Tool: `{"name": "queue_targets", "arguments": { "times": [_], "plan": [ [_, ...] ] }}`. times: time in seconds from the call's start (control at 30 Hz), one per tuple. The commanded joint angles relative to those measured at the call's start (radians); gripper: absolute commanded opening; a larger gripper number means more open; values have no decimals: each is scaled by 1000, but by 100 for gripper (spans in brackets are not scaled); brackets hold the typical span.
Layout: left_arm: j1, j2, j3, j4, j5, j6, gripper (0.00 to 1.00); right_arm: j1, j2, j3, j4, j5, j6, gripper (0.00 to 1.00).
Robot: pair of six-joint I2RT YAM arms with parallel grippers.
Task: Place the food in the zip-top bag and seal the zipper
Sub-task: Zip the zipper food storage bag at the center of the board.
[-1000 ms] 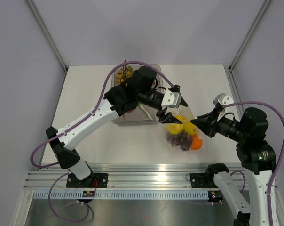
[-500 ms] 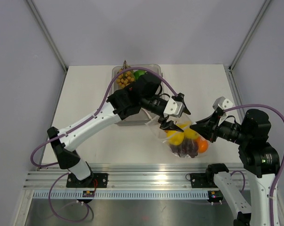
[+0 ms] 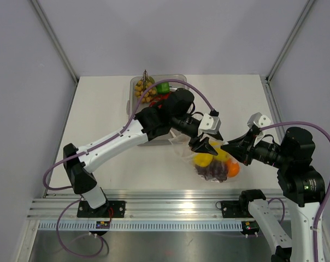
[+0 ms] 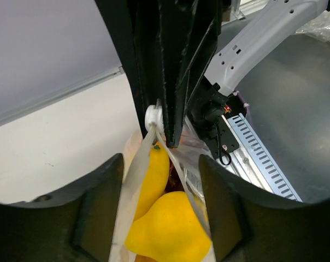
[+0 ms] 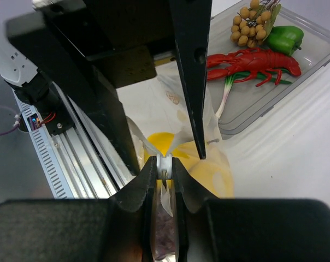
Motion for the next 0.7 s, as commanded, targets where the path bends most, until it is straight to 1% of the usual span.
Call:
{"name": "queue_targets", "arguments": {
  "times": [0.0, 0.03, 0.13, 0.2, 0.23, 0.27, 0.37, 0.43, 0.47, 0.5, 0.53, 0.57, 0.63, 0.67],
  "plan": [
    [-3, 31, 25, 33, 1, -37, 54, -3, -10, 11, 60, -10, -8, 0],
    [-3, 35, 27, 36, -10, -39, 51, -3, -10, 11, 56, -10, -8, 0],
    [-3, 43, 30, 48, -44, -53, 50, -3, -8, 12, 39, -9, -20, 0],
    [-1, 49, 32, 49, -47, -57, 38, -3, -7, 9, 33, -4, -24, 0],
    [-3, 49, 33, 49, -46, -57, 27, -3, -8, 8, 28, -3, -26, 0],
    [-3, 52, 35, 51, -44, -60, 0, -3, -8, 5, 30, 1, -24, 0],
    [-3, 46, 35, 28, -47, -54, 0, -3, -8, -8, 33, 20, -23, 0],
    [0, 26, 15, 37, -55, -63, 0, -3, -7, -12, 45, 60, -5, 0],
    [3, 19, 3, 58, -58, -77, 0, -5, -13, -21, 53, 82, 5, 2],
    [8, 9, -8, 72, -56, -86, 0, -3, -15, -26, 60, 138, 15, 9],
    [17, -7, -34, 88, -55, -96, 0, -5, -15, -28, 57, 158, 20, 16],
    [22, -17, -48, 123, -50, -106, 0, -3, -18, -32, 54, 175, 19, 21],
    [40, -37, -71, 155, -40, -138, 0, -3, -22, -38, 40, 198, 19, 36],
    [43, -40, -85, 174, -40, -148, 0, -5, -31, -47, 40, 201, 20, 42]
  ]
}}
